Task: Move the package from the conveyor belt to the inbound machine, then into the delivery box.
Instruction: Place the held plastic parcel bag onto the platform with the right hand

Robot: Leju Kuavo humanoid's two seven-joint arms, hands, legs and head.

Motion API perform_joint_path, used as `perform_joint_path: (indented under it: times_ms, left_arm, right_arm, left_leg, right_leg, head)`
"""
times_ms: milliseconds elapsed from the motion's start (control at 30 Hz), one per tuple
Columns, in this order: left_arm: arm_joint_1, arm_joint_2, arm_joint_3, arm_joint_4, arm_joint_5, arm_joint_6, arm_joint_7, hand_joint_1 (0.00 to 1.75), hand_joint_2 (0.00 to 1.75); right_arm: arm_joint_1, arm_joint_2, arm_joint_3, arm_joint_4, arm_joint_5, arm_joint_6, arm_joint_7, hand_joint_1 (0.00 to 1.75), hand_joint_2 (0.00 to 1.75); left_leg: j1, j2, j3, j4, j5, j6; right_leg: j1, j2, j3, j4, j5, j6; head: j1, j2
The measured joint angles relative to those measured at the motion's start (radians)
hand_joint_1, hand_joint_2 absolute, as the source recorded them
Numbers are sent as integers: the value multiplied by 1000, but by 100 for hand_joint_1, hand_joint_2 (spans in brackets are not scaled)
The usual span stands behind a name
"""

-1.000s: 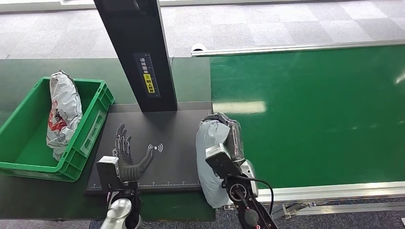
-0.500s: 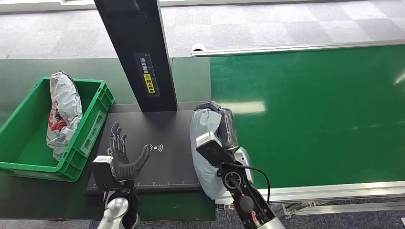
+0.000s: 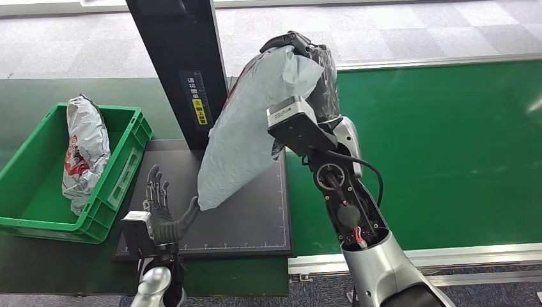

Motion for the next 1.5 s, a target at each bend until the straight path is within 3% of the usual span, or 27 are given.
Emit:
perform_joint_path:
  times_ms: [367,733,1300,1333,1433,1467,1500]
  left_arm:
    - [9,0,14,-44,9,20,-5,0,175]
    - [40,-8,21,-89,12,31,-8,0,175]
    - [55,-14,19,-102,12,39,-9,0,175]
    - [55,-14,18,-102,12,39,-9,0,175]
    - [55,-14,15,-102,12,39,-9,0,175]
    - [55,-14,14,-102,12,39,-9,0,175]
    - [55,-14,13,-102,12,40,-9,0,175]
  right_arm:
    - [-113,22,13,71,-23,48,32,175,175]
    - [-116,60,45,425,-21,-11,-31,175,175]
    - [-117,82,46,568,-21,-8,-23,175,175]
    - [-117,83,46,570,-21,-8,-23,167,175]
    - [-117,85,46,582,-21,-1,-19,36,175]
    - [-117,87,46,588,-20,5,-16,0,175]
    - [-117,89,46,595,-19,13,-14,0,175]
  left_leg:
    - [0,0,0,0,0,0]
    - [0,0,0,0,0,0]
    - [0,0,0,0,0,0]
    - [0,0,0,0,0,0]
    - [0,0,0,0,0,0]
    - [0,0,0,0,0,0]
    - [0,0,0,0,0,0]
  right_leg:
    - [0,0,0,0,0,0]
    - [0,0,0,0,0,0]
    - [0,0,-1,0,0,0]
    - [0,0,-1,0,0,0]
    - [0,0,-1,0,0,0]
    - [0,0,-1,0,0,0]
    - [0,0,-1,0,0,0]
  head:
    - [0,0]
    - [0,0]
    - [0,0]
    - [0,0]
    - [0,0]
    - [0,0]
    - [0,0]
